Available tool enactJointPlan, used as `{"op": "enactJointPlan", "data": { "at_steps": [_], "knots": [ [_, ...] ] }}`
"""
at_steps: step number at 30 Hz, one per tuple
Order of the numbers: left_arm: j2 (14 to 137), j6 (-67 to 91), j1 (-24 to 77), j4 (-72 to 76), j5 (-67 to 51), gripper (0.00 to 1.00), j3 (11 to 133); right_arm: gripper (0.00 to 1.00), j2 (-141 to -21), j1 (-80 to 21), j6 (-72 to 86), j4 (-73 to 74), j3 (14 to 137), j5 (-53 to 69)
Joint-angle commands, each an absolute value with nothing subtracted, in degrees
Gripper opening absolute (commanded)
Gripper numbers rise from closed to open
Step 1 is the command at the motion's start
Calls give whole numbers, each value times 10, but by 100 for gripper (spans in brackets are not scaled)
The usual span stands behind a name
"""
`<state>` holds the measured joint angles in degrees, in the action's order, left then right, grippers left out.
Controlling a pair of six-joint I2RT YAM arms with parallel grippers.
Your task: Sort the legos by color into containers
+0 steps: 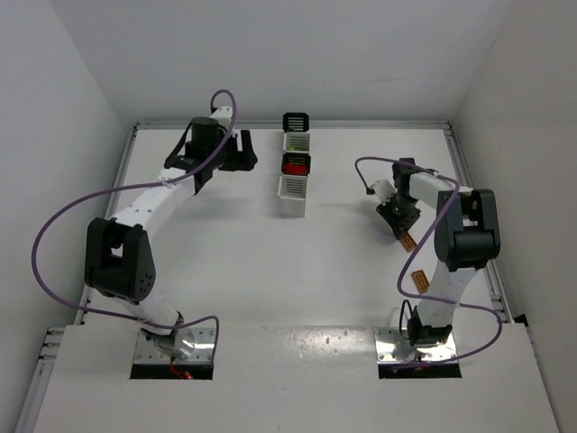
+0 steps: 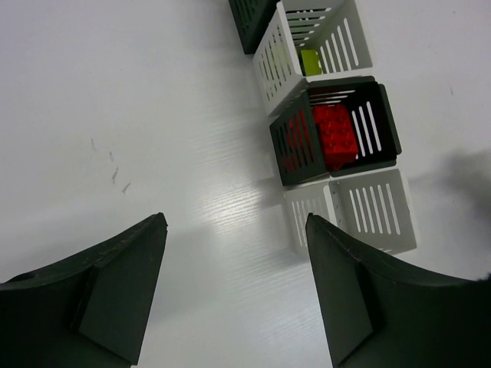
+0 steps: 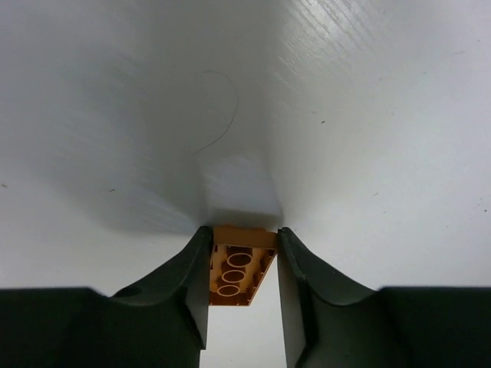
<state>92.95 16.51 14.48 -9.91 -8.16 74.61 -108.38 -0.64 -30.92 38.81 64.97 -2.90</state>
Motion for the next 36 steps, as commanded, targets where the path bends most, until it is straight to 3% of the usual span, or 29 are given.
{"op": "enactJointPlan", "data": {
  "at_steps": [1,12,18,25,31,36],
  "knots": [
    [904,158,128,-79,-75,79,736,22,-1066,-11,-306,395,655,-37],
    [909,146,128,-67,-92,79,758,1,-999,-22,-294,374,633,-6],
    [896,140,128,-67,-87,79,751,0,-991,-52,-270,406,718,61],
    [872,163,128,-67,-75,79,734,0,-1027,-100,-168,394,908,189],
    [860,175,128,-78,-62,79,734,0,-1042,-166,-89,273,921,283],
    [860,199,107,-83,-88,85,739,0,-1074,-217,-83,196,912,302]
  ]
}}
